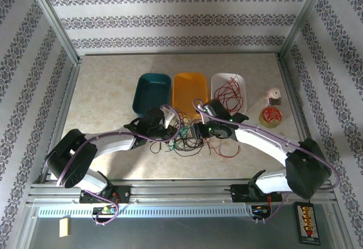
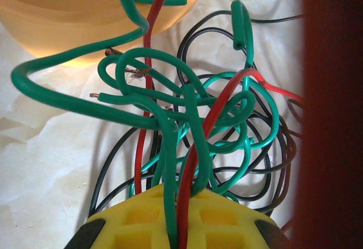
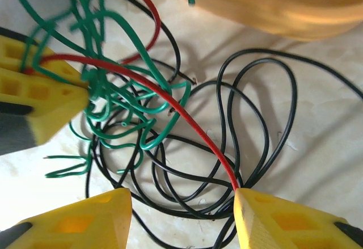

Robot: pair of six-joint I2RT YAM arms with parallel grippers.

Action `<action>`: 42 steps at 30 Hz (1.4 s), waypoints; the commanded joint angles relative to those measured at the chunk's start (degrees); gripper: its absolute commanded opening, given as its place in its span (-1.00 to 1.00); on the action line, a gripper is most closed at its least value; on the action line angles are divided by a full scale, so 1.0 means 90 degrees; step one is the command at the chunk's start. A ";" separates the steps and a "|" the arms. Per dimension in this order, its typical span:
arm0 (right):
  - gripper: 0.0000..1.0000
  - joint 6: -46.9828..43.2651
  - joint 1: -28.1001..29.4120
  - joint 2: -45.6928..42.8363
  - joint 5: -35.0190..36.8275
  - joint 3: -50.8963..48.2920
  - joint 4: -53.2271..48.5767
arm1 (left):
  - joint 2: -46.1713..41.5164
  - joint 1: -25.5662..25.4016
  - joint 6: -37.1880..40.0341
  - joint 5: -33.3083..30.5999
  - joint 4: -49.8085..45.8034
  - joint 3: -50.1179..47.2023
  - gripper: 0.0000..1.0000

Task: Untangle the cables

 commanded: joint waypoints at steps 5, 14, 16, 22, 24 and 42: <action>-0.01 -0.0475 0.0007 0.0601 0.0175 0.0257 0.0222 | 0.0060 -0.0069 0.0151 0.0062 -0.0257 0.0119 -1.00; -0.09 -0.0653 -0.0072 0.1210 -0.0007 0.0500 0.0355 | 0.0061 -0.0082 0.0152 0.0064 -0.0281 0.0129 -1.00; -0.12 -0.0673 -0.0084 0.1303 -0.0086 0.0549 0.0308 | 0.0064 -0.0082 0.0162 0.0055 -0.0292 0.0123 -1.00; -0.20 -0.0578 -0.0181 0.1258 -0.0139 0.0343 0.0428 | 0.0065 -0.0084 0.0181 0.0058 -0.0316 0.0137 -1.00; -0.27 -0.0495 -0.0236 0.1259 -0.0176 0.0232 0.0522 | 0.0062 -0.0087 0.0178 0.0061 -0.0313 0.0148 -1.00; -1.00 -0.0007 -0.0310 0.0014 0.0276 -0.0183 0.0811 | 0.0147 -0.0092 0.0185 -0.0051 -0.0404 0.0246 -1.00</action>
